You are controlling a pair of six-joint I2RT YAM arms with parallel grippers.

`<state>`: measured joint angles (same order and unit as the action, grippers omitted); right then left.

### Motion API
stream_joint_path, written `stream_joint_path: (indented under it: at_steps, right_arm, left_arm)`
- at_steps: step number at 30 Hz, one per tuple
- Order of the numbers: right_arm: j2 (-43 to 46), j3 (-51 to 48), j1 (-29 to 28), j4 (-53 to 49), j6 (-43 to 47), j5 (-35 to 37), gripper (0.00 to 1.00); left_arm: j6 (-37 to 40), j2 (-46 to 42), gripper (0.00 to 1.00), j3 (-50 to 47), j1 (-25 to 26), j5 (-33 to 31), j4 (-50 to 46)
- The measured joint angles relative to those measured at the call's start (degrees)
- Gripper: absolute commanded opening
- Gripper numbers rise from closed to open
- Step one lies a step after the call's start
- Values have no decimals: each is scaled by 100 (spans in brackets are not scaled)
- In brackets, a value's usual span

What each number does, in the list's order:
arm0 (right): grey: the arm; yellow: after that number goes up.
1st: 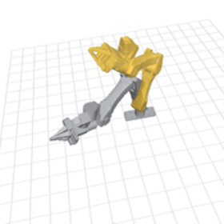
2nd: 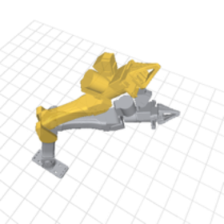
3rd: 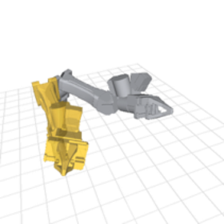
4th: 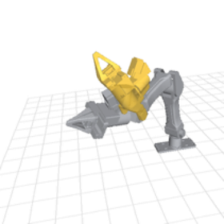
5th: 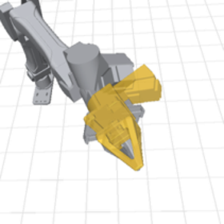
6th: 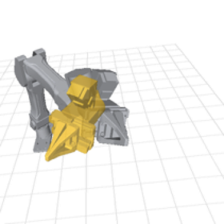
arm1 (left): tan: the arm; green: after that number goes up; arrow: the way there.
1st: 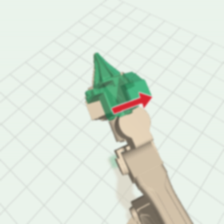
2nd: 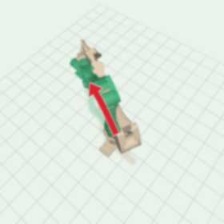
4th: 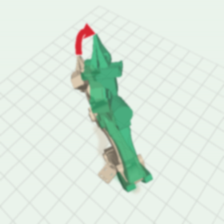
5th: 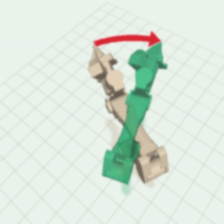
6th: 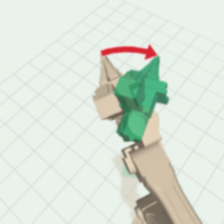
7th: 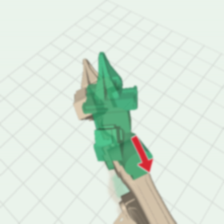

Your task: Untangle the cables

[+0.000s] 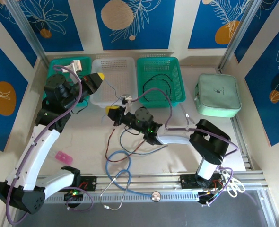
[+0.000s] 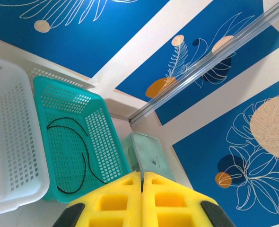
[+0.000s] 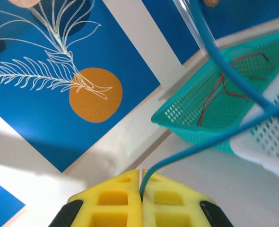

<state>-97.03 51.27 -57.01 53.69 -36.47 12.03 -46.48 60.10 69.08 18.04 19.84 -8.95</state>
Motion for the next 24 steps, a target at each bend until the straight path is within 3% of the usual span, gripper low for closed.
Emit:
stream_joint_path:
  at_steps: [10,17,24]
  right_arm:
    - [1307,-601,7,-927,269,-94,0]
    - [3635,-1248,306,-2157,544,-142,0]
    - [6067,-1716,1241,-3501,577,-52,0]
  left_arm:
    - [387,42,0,221,-7,-249,-337]
    - [494,9,0,-9,-234,-328,-420]
    - [463,-2,0,-811,-295,-345,-420]
